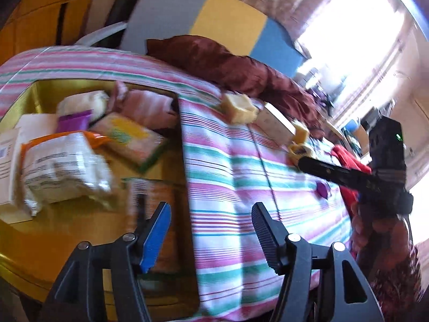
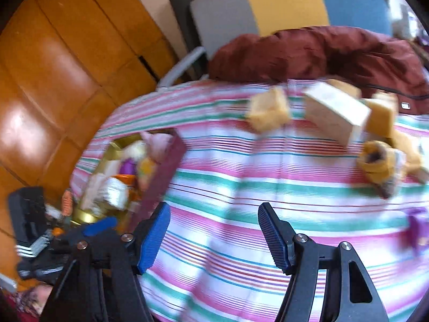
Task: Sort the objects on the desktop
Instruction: 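Move both tools back from the tray to the pile, then grasp the purple packet with the right tool while the left tool grasps the yellow knit sock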
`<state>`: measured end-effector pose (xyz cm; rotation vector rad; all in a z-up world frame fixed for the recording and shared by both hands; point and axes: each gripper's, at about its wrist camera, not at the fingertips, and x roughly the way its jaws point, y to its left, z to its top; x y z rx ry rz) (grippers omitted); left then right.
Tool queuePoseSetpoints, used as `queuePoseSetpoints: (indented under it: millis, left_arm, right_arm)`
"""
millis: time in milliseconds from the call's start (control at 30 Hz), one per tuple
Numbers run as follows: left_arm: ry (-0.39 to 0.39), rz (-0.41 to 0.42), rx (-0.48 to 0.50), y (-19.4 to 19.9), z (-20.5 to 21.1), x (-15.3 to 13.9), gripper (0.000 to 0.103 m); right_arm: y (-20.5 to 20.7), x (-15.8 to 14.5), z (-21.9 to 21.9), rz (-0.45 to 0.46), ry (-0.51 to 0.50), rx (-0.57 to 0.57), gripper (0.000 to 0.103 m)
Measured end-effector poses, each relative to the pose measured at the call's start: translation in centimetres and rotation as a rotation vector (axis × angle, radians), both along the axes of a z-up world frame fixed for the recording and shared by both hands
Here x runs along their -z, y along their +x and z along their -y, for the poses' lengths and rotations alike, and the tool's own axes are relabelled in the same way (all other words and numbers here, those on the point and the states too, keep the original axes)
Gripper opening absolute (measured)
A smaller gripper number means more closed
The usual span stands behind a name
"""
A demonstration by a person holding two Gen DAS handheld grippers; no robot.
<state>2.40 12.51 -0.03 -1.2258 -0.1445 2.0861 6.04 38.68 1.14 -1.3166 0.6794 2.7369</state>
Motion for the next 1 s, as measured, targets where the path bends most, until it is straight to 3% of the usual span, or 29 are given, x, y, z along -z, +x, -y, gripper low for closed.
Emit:
queuePoseSetpoints:
  millis: [167,400,600,833,1000]
  left_arm:
    - [-0.018,-0.005,0.09,1.7,-3.6,-0.2,0.064]
    - [-0.036,-0.01,0.184,3.5,-7.4,-0.2,0.064]
    - [-0.081,-0.005,0.251,4.1,-9.7,0.4,0.064]
    - [-0.109,0.011,0.274,3.7,-11.8,1.5,0.064]
    - [-0.118,0.025,0.283,3.4,-13.4,2.2,0.064]
  right_arm:
    - [3.1,-0.4,-6.3,0.04,0.057,0.111,0.07]
    - [6.7,-1.0,-14.8,0.114,0.157,0.305,0.082]
    - [8.8,1.1,-20.2,0.196,0.181,0.447,0.084]
    - [9.5,4.1,-21.7,0.239,0.025,0.462,0.084]
    - [8.0,4.2,-20.2,0.288,0.139,0.389,0.08]
